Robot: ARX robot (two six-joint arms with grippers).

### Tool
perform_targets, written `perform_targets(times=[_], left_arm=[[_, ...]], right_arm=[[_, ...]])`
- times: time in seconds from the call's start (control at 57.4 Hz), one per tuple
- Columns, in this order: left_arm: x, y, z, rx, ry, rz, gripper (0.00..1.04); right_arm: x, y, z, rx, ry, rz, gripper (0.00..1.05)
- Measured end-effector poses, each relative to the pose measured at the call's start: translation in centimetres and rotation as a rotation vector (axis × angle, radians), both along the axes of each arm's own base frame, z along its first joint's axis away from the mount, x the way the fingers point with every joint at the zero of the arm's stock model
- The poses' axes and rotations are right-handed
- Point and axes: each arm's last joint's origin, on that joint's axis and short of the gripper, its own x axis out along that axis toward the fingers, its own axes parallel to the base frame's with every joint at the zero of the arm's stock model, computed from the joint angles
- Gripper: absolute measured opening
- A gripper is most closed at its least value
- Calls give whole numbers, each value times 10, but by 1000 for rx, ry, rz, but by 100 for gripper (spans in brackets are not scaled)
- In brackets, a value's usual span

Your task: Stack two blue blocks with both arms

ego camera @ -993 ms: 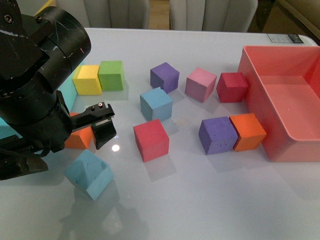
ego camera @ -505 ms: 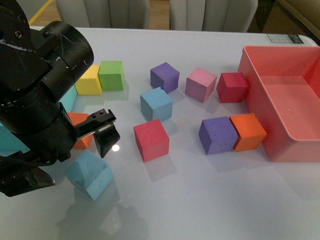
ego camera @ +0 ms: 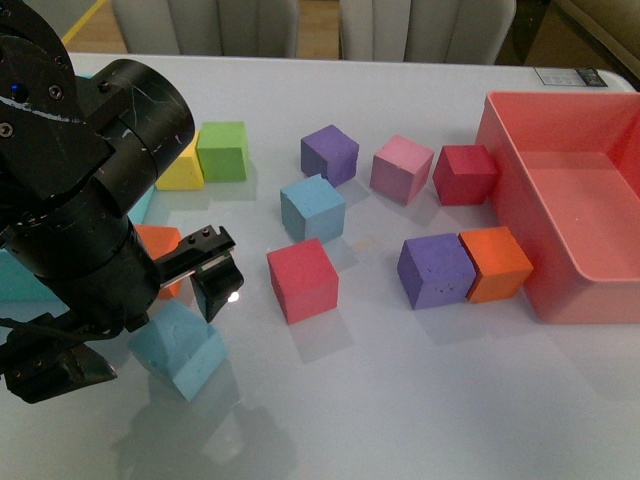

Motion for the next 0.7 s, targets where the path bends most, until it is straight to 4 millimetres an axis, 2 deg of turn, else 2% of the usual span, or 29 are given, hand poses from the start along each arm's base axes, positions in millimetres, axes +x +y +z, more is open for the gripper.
perform_targets(times=[0.697], left_arm=[[7, -14, -7, -19, 11, 7, 96]], right_arm=[[0, 0, 0, 0, 0, 0, 96]])
